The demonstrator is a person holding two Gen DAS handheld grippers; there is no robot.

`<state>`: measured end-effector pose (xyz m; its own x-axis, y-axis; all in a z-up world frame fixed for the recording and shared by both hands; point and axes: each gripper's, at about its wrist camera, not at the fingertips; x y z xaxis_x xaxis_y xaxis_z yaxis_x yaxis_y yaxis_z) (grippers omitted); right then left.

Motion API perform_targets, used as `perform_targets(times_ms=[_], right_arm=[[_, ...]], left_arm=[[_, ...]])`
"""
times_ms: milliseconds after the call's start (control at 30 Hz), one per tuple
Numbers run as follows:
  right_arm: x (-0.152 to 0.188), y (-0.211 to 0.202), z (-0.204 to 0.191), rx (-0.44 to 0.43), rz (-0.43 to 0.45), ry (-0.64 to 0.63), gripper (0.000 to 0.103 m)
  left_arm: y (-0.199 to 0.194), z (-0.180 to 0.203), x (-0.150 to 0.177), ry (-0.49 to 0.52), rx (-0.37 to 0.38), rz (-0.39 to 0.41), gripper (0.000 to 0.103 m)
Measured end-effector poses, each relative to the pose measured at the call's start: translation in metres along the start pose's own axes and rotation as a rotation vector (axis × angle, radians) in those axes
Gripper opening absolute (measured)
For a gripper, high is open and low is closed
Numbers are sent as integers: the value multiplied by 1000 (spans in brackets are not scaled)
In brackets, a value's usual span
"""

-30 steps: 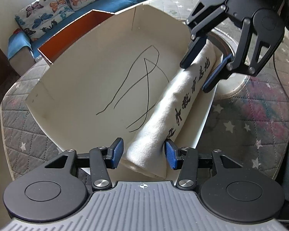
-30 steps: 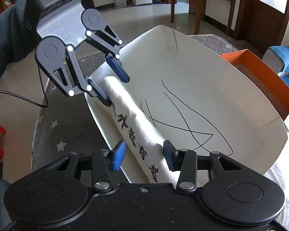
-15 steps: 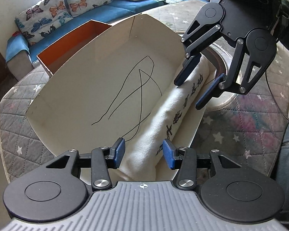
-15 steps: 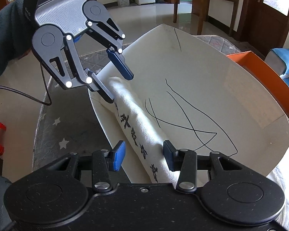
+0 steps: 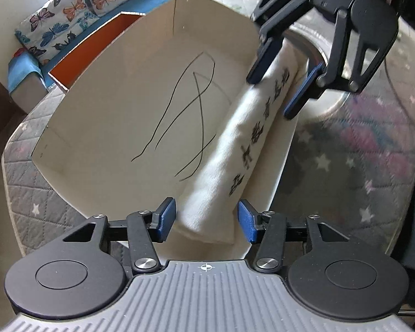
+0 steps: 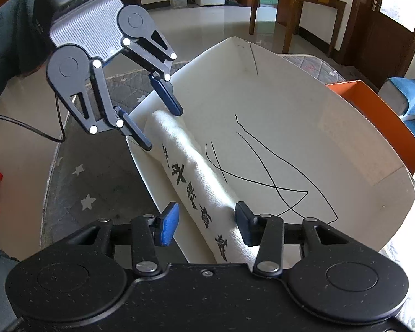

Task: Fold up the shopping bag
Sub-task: 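Lower the rolled bag into the white box with both grippers, then open the right gripper and withdraw it while the left gripper presses the roll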

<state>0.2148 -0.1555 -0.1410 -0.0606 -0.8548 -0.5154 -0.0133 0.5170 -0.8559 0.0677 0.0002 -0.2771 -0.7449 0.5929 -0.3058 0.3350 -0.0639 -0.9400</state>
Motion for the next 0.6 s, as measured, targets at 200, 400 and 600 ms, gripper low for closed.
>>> perform_targets(times_ms=[200, 400, 600], right_arm=[[1, 0, 1, -3, 4, 4, 51], [4, -2, -2, -2, 6, 1, 51], [4, -2, -4, 0, 5, -1, 52]], left_arm=[[22, 23, -10, 75, -44, -25, 51], [51, 51, -16, 153, -78, -33, 51], [75, 71, -26, 193, -107, -51, 53]])
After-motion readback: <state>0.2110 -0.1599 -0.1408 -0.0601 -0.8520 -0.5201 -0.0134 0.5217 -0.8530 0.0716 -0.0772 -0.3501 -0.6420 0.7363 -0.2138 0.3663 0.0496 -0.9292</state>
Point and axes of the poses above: each gripper's, at about its wrist camera, not at the fingertips, and y roughly the way its jaws point, z to its right, x to its underside, and after that the axes turned 5 degrees about -z, right-handed
